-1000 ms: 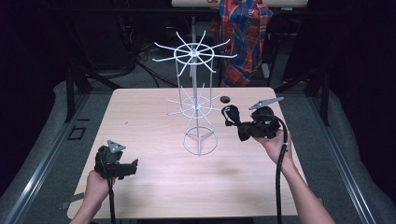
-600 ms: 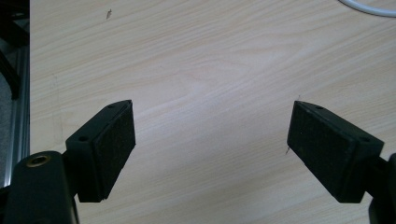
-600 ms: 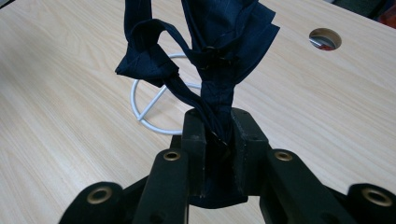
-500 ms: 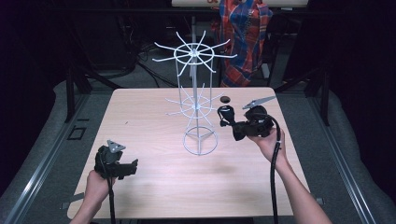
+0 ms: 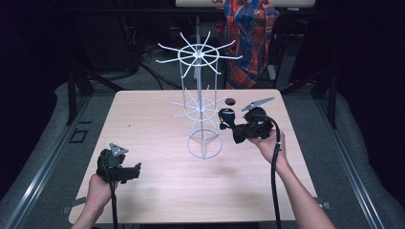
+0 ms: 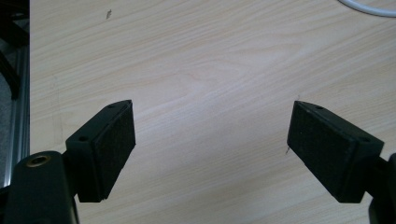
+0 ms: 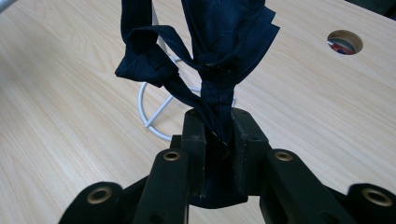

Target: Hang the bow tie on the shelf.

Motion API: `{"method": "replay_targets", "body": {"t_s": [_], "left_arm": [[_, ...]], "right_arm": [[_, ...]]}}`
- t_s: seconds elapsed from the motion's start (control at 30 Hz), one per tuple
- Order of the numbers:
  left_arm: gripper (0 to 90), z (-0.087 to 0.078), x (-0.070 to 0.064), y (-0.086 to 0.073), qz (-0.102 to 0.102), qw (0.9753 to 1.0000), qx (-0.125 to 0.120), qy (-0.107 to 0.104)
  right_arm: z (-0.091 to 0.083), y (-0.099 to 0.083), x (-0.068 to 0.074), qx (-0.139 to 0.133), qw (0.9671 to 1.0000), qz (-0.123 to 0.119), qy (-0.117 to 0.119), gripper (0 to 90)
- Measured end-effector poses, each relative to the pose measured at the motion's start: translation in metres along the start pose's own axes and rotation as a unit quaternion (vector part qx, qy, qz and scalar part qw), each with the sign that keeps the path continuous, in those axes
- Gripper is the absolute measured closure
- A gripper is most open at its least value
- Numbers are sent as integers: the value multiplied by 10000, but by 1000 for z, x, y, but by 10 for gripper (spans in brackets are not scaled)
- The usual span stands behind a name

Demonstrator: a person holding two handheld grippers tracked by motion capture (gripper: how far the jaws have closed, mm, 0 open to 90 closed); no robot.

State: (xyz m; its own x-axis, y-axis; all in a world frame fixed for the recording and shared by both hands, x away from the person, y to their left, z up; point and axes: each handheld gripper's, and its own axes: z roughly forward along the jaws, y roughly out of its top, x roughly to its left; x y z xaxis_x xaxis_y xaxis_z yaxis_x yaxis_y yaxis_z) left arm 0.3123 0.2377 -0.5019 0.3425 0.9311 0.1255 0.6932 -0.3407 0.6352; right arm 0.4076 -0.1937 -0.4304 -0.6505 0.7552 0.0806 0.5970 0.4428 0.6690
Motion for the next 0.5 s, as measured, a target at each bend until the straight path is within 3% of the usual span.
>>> {"method": "replay_targets", "body": {"t_s": [0.5], "left_arm": [[156,0,0,0,-2,10000,15,-16]], "right_arm": [[17,3,3,149,9999,-11,48,767]]}}
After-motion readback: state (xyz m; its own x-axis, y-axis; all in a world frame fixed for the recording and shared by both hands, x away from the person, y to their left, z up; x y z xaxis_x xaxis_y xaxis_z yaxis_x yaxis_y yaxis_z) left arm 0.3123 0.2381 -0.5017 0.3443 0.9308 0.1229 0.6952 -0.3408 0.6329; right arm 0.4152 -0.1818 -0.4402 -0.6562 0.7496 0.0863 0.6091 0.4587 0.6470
